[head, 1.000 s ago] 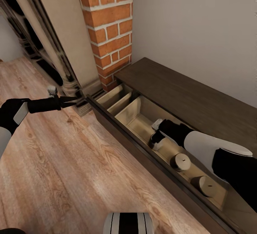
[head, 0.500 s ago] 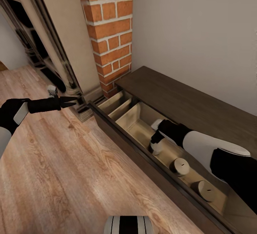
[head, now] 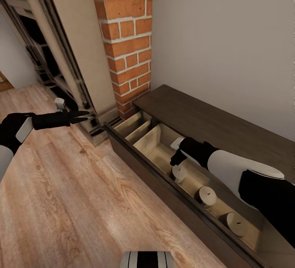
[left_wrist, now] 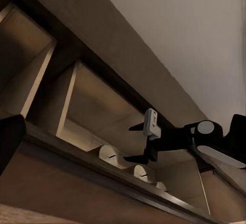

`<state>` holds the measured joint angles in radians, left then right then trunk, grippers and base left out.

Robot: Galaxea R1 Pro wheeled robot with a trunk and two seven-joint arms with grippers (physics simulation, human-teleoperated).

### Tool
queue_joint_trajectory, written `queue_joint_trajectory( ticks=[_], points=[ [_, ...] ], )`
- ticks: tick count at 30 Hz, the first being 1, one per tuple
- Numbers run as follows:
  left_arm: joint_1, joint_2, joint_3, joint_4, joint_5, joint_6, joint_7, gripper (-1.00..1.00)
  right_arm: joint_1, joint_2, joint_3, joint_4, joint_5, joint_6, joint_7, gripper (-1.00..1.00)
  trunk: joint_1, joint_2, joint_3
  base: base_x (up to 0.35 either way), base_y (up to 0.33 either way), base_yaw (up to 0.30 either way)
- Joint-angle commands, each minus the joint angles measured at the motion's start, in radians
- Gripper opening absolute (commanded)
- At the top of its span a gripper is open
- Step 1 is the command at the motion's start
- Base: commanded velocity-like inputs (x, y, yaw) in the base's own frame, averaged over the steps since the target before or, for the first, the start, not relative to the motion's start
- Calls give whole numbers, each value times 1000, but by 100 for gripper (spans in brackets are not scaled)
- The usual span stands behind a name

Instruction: Place each of the two pumpkins and all three candles from the living room inside a cabinet in the living room (use any cabinet), then make sure every cabinet is closed, and position the cauldron so it is next to a table in the living room.

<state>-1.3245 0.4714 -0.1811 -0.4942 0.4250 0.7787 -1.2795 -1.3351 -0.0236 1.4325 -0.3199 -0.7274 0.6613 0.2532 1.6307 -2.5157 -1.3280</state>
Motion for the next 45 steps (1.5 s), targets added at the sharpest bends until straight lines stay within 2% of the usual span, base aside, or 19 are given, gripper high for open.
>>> queue_joint_trajectory(
  ticks=[1,16,22,30,33,38,45],
  points=[
    [-1,1,-6,0,6,9,-1,100,-1,-1,3,-2,3,3,9,100,-1,0,3,0,0,0],
    [-1,1,-6,0,6,10,2,100,-1,-2,-4,-3,-3,4,22,100,-7,3,61,0,0,0],
    [-1,1,-6,1,6,10,3,100,-1,-4,-6,-4,-3,4,70,100,-10,5,84,0,0,0],
    [-1,1,-7,4,5,10,6,100,-1,-7,-7,-4,-3,7,72,100,-14,7,115,0,0,0],
    [-1,0,-7,8,-8,10,8,100,-1,-7,-7,-4,-3,10,68,100,-15,7,127,0,0,0],
    [-1,-1,-8,14,-58,10,9,100,-1,-7,-7,-4,-3,11,66,100,-17,9,146,0,0,0],
    [1,-3,-8,29,-72,8,10,100,-1,-7,-8,-4,-4,10,66,100,-20,10,173,0,0,0]
  ],
)
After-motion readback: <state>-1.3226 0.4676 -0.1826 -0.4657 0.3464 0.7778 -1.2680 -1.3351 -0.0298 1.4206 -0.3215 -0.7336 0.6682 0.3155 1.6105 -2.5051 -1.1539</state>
